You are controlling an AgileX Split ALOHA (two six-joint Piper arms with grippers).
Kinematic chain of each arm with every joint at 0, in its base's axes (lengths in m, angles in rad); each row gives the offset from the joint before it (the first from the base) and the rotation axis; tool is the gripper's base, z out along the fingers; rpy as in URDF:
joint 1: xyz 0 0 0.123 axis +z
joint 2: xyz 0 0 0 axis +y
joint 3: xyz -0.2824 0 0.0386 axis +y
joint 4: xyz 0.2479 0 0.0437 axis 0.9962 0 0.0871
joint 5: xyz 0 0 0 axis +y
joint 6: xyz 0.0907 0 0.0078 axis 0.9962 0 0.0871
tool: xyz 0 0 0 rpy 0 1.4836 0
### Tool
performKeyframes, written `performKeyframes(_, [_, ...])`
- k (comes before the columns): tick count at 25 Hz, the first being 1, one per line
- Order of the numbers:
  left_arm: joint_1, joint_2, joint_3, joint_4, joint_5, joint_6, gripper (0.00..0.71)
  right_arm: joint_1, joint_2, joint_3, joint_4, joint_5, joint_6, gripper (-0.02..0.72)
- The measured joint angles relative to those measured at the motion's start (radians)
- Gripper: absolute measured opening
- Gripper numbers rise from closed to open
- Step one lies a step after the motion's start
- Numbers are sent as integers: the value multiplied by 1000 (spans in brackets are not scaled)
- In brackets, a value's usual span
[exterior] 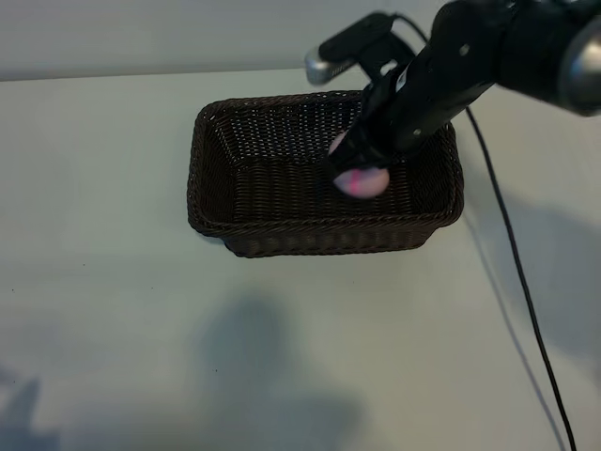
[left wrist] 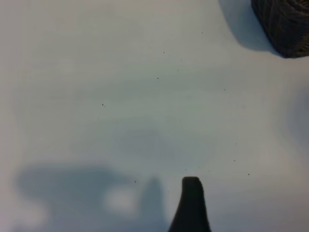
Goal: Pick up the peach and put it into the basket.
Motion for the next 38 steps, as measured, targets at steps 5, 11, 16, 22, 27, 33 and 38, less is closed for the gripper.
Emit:
performKeyframes(5, [0, 0, 0, 0, 0, 0, 592, 0, 40, 0, 0, -27, 1, 67])
performKeyframes(11, [0, 0, 0, 0, 0, 0, 592, 0, 40, -27, 0, 2, 1, 351])
performKeyframes(16, [0, 0, 0, 0, 0, 0, 592, 0, 30, -120, 0, 112, 1, 615])
performKeyframes(22, [0, 0, 0, 0, 0, 0, 592, -11, 2, -255, -54, 233, 64, 644])
performKeyframes(27, [0, 0, 0, 0, 0, 0, 592, -122, -3, -314, -168, 321, 102, 629])
performKeyframes(33, [0, 0, 0, 0, 0, 0, 592, -404, -3, -319, -209, 392, 108, 615])
performKeyframes(38, [0, 0, 0, 0, 0, 0, 592, -626, -3, -319, -209, 462, 125, 577])
